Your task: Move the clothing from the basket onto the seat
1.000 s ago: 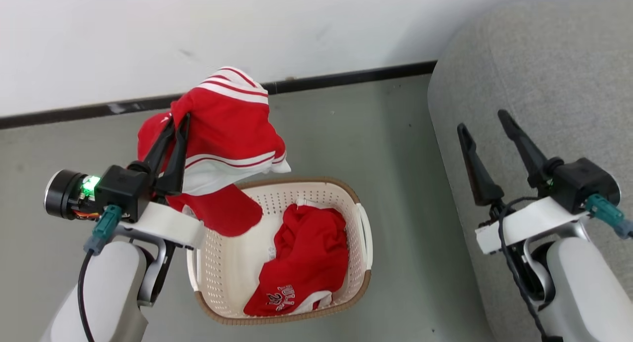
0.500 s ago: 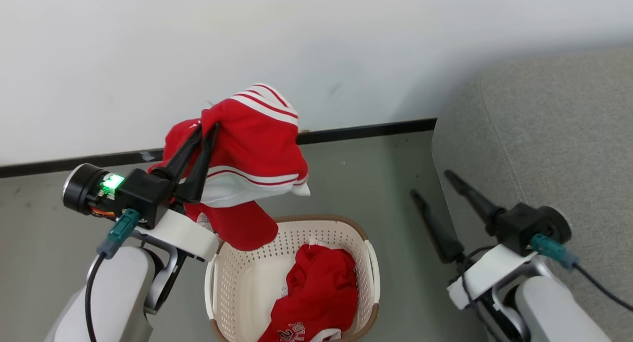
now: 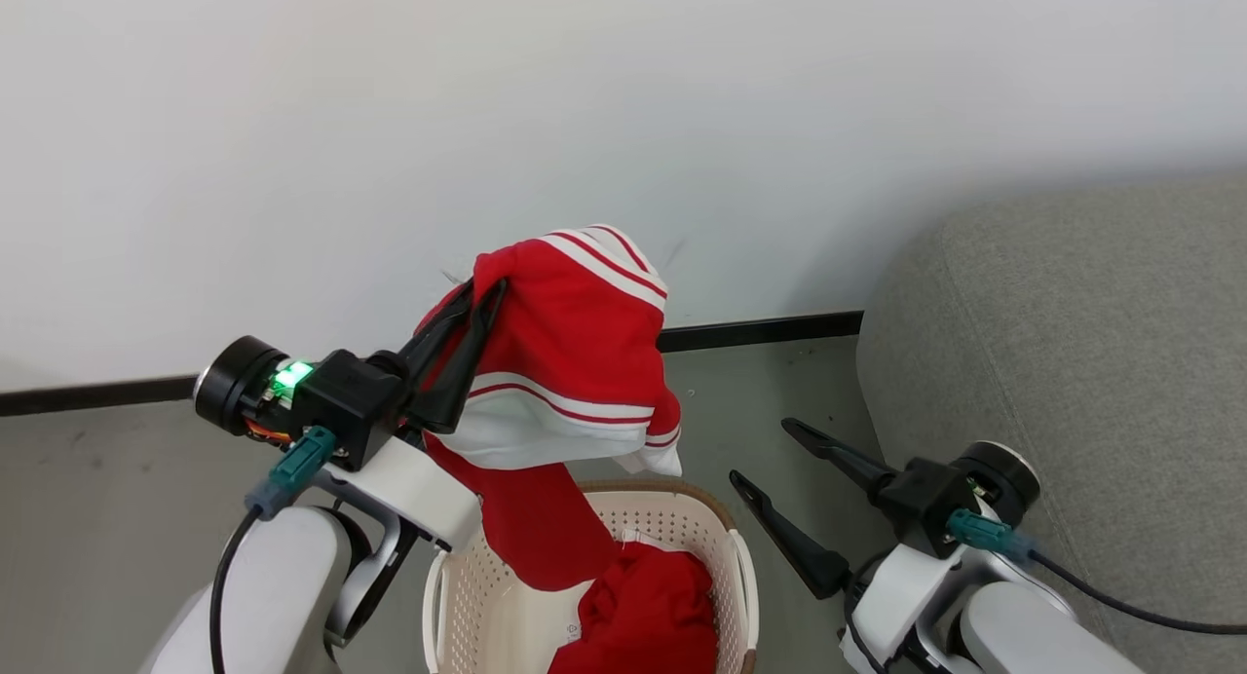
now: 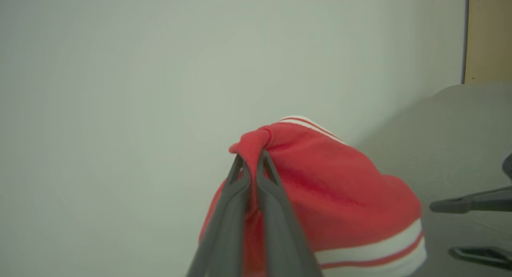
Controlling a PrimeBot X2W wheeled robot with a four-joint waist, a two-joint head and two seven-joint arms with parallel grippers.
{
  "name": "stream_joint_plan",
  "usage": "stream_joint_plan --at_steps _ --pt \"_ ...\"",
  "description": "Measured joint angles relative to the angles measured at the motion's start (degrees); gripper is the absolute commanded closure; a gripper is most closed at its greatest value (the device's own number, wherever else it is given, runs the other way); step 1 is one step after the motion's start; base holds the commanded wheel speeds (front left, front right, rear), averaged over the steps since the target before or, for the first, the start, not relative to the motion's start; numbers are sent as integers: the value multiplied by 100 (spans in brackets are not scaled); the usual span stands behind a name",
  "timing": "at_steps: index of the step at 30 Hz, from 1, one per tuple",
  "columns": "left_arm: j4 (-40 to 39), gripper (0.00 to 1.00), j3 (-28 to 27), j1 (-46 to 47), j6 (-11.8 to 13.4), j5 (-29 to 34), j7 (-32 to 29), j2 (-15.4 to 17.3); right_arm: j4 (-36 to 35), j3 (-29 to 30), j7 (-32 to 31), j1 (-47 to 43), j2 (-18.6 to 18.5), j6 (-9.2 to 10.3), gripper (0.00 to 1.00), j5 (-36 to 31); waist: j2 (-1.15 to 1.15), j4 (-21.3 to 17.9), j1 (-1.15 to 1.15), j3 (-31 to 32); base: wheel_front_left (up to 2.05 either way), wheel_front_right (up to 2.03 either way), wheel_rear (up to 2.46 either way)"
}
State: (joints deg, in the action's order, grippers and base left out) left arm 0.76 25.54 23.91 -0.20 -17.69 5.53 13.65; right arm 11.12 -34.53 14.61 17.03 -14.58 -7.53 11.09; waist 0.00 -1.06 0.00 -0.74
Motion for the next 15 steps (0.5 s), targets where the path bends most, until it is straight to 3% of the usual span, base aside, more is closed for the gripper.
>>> stream_joint_plan --at_steps 15 --pt "-375 100 258 -101 -54 -93 -379 -134 814 -1031 -49 702 -19 0 0 244 0 178 0 364 0 0 0"
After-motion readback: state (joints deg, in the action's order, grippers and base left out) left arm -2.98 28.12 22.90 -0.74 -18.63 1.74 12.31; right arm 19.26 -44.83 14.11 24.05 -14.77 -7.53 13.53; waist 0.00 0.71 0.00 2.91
